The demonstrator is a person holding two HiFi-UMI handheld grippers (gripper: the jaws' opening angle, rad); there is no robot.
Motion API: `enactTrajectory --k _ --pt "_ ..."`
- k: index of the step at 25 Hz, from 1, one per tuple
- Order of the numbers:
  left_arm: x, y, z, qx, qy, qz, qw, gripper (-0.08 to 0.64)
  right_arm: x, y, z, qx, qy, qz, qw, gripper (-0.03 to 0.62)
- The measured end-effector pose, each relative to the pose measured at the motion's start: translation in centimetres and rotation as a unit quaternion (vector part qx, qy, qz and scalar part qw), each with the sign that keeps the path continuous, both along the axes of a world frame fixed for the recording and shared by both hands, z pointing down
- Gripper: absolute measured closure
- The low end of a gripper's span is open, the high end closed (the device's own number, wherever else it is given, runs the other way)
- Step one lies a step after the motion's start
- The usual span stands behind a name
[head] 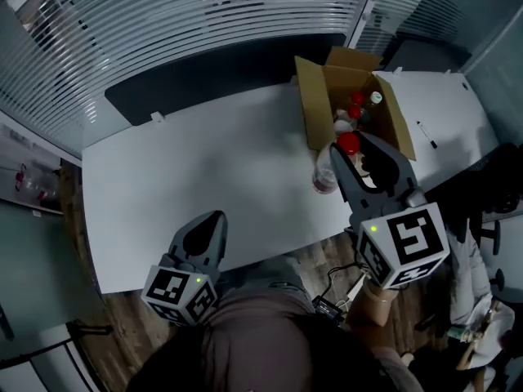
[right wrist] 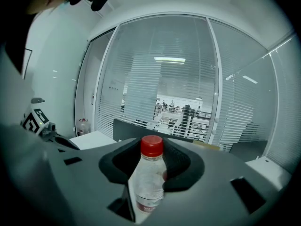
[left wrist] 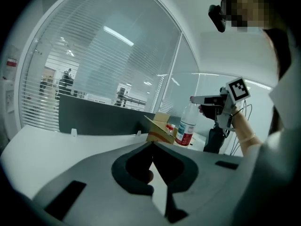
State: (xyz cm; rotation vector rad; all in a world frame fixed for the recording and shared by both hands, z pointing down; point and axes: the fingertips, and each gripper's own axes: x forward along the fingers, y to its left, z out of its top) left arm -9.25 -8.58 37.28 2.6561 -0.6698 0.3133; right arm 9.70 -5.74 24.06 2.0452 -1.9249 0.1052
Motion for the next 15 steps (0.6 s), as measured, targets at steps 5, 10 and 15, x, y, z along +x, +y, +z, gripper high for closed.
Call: enactTrajectory --k 5,10,15 --pt "-2.2 -1.1 -0.6 -0.001 -0.007 -0.031 0.9995 0.551 -2.4 -2.3 0.7 -0.005 -0.004 -0.032 0.999 0.433" --pt "-4.1 -2.2 0.2 0.004 -0.003 -0.057 0.9983 0.552 -4.6 -5.0 1.3 -0.008 -0.010 -0.071 0.997 0.433" --pt "-6.0 -3.1 0.3 0.004 -0.004 -0.088 0.9961 0.552 -6.7 -7.2 2.1 -0.008 -0.018 -0.099 0.995 0.433"
